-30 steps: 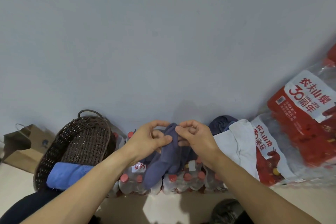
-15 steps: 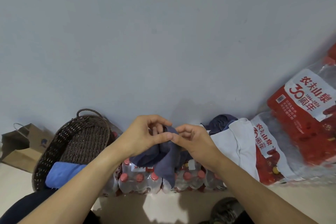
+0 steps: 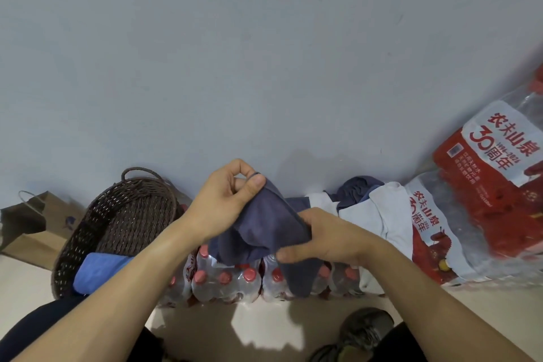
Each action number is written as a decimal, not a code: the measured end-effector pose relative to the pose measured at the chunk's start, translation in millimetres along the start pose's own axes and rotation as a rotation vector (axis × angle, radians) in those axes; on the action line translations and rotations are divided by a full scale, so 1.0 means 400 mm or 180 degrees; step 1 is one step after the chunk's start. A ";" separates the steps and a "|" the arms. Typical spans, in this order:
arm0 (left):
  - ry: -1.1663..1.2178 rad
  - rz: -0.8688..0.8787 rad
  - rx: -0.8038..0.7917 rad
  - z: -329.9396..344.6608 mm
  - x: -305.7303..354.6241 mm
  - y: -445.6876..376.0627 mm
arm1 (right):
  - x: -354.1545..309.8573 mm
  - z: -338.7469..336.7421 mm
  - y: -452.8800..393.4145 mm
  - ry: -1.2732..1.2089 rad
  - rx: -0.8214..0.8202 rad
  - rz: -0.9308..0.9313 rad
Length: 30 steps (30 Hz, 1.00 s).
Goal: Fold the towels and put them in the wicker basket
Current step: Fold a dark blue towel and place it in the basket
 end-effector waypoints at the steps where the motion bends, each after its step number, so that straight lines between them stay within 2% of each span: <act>1: -0.0079 0.0003 0.0074 -0.004 0.001 -0.004 | 0.009 -0.012 0.006 0.0385 -0.0130 0.0145; 5: -0.0462 0.0008 0.0315 -0.026 -0.006 -0.016 | 0.052 -0.064 0.027 0.1999 -0.0650 0.0665; 9: -0.0875 -0.0056 0.0560 -0.060 -0.027 -0.031 | 0.064 -0.130 0.047 0.2331 -0.0795 0.0858; 11: -0.1022 -0.0206 0.0516 -0.076 -0.037 -0.040 | 0.058 -0.167 0.063 0.1993 -0.0756 0.0736; 17: -0.1486 -0.0674 -0.0375 -0.113 -0.054 -0.046 | 0.064 -0.245 0.098 0.0206 -0.0380 0.0277; 20: -0.1834 -0.0727 -0.0160 -0.116 -0.086 -0.058 | 0.086 -0.249 0.079 -0.0817 -0.0131 0.0345; 25: -0.2801 -0.0652 -0.0090 -0.088 -0.187 -0.089 | 0.136 -0.219 0.016 -0.1517 0.0478 0.0604; 30: -0.2740 -0.1228 -0.0038 -0.090 -0.327 -0.107 | 0.188 -0.135 -0.085 -0.2456 0.1575 0.1014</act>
Point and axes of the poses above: each hand's wrist, its own y-axis away from the middle knuckle, its own z-axis out of the palm, x = y × z, the point moved 2 cm from there along -y, towards the middle knuckle, and after that the axes turned 13 degrees about x, right-handed, at the moved point
